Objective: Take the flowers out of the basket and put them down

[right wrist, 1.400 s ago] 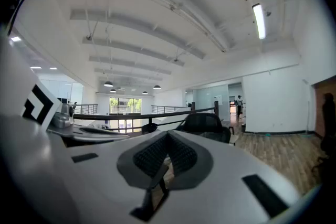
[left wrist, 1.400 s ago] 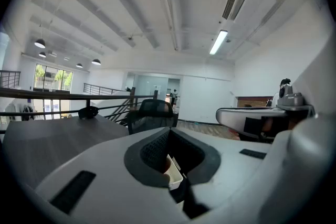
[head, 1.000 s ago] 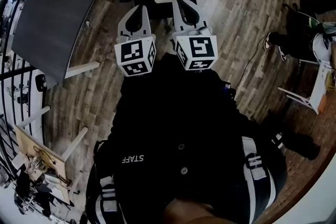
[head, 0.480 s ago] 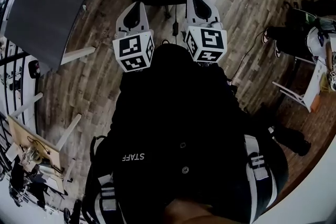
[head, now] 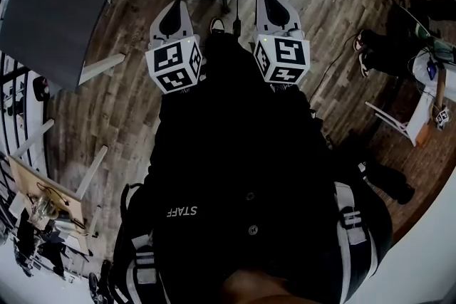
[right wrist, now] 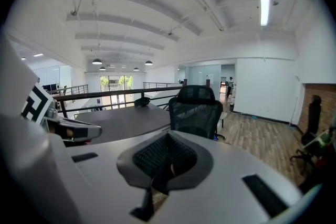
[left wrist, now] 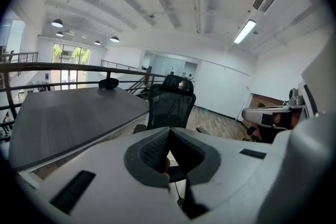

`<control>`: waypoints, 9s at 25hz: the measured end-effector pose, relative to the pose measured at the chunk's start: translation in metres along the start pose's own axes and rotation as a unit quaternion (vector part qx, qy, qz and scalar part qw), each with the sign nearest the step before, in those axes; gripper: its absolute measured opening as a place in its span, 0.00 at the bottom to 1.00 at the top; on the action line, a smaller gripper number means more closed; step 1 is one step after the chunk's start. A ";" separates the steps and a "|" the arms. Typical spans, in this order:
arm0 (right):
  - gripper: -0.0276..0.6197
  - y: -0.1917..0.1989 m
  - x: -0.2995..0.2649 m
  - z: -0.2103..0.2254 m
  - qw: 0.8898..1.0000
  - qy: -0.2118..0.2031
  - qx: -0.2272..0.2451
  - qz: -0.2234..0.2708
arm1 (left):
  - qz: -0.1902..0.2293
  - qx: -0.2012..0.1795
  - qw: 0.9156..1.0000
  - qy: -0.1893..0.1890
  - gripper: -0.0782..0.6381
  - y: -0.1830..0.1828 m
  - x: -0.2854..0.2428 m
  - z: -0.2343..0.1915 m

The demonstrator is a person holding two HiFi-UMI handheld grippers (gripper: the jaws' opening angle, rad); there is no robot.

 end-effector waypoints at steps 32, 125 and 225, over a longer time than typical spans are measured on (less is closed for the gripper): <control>0.06 0.026 -0.267 0.162 0.994 -0.032 -0.060 -0.083 | -0.087 -0.027 0.996 -0.006 0.11 -0.019 -0.303 0.052; 0.86 0.356 -0.664 0.282 0.968 0.120 -0.112 -0.190 | -0.162 -0.059 0.985 0.013 0.11 0.180 -0.611 -0.003; 0.88 0.139 -0.632 -0.379 0.874 -0.437 0.128 -0.167 | -0.054 0.221 0.887 -0.402 0.11 0.109 -0.189 -0.471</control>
Point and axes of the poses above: the fingertips, and each gripper's own axes: x backward along the fingers, z to its right, y out of its underside, the point moved 10 cm from there along x, backward along the fingers, and after that the axes turned 7 degrees about -y, right-handed, at the moved point
